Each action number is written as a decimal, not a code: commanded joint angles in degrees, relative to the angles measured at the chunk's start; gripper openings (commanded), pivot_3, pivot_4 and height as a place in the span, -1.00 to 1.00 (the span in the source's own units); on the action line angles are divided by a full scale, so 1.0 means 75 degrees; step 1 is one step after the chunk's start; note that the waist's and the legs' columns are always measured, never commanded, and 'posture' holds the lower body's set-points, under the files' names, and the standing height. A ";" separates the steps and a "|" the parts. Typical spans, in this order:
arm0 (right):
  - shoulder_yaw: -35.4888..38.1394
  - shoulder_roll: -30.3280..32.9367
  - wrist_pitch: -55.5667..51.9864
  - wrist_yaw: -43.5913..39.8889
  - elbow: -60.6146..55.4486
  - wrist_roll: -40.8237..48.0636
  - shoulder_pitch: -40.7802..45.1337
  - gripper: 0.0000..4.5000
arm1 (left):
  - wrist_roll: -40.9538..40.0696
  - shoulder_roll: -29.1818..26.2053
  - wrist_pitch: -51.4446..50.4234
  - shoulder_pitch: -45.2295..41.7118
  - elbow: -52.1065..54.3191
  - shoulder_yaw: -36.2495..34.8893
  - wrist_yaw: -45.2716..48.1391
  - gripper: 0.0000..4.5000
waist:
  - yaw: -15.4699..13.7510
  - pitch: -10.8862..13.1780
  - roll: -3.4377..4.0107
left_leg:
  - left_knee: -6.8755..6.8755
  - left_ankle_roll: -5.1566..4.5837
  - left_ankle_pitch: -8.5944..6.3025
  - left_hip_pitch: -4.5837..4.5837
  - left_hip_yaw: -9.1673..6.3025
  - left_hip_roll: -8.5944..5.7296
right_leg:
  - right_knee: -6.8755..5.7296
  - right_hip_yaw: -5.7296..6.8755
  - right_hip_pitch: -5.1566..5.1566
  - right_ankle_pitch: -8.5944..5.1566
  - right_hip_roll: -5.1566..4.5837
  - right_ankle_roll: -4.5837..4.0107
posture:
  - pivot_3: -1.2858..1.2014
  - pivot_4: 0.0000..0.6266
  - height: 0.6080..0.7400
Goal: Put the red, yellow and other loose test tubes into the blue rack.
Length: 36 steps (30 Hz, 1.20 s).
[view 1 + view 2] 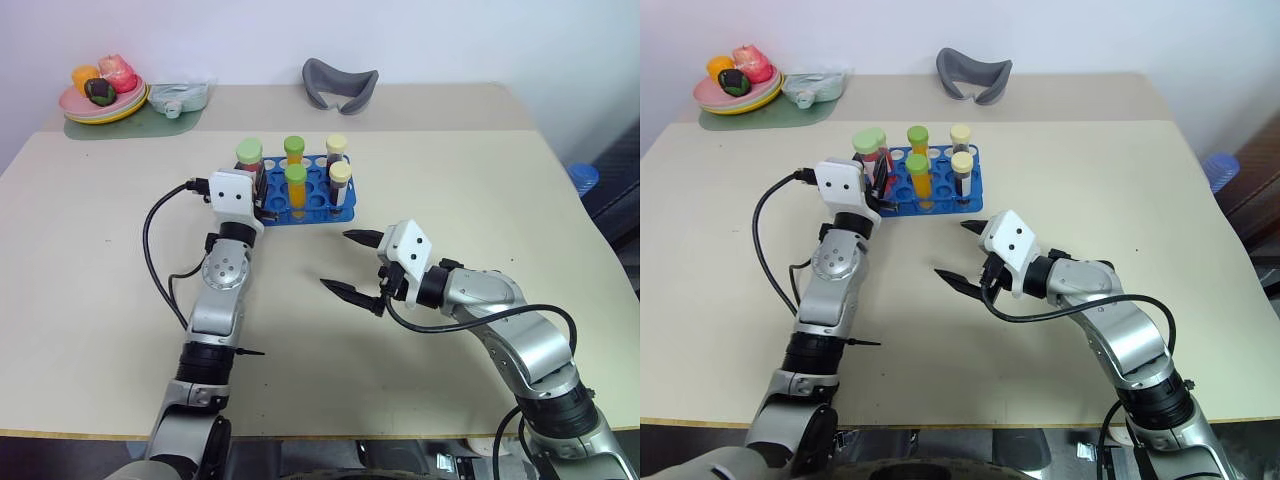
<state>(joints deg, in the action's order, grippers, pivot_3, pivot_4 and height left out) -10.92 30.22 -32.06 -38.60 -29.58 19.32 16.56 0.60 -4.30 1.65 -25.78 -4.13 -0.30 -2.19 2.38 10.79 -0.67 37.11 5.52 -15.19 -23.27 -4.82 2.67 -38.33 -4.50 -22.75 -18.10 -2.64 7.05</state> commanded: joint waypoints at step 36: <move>0.1221 0.0663 0.0160 -0.0260 0.0101 0.0212 -0.0037 1.00 | -0.1256 -0.1471 -0.1569 0.1558 0.3235 -0.0956 0.1754 0.98 | 0.0013 -0.0002 0.0002 | -0.0005 0.0000 0.0000 0.0001 0.0000 0.0002 | 0.0002 -0.0001 0.0001 0.0000 0.0000 0.0000 | 0.03 -0.52 1.00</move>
<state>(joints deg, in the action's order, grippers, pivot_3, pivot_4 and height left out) -6.33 33.66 -31.86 -39.88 -28.98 19.69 16.42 -4.98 -12.44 -7.67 -16.51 14.74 -4.40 6.79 2.48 10.78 -0.66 37.07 5.52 -15.19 -23.26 -4.82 2.69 -38.31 -4.50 -22.73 -18.10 -2.64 7.04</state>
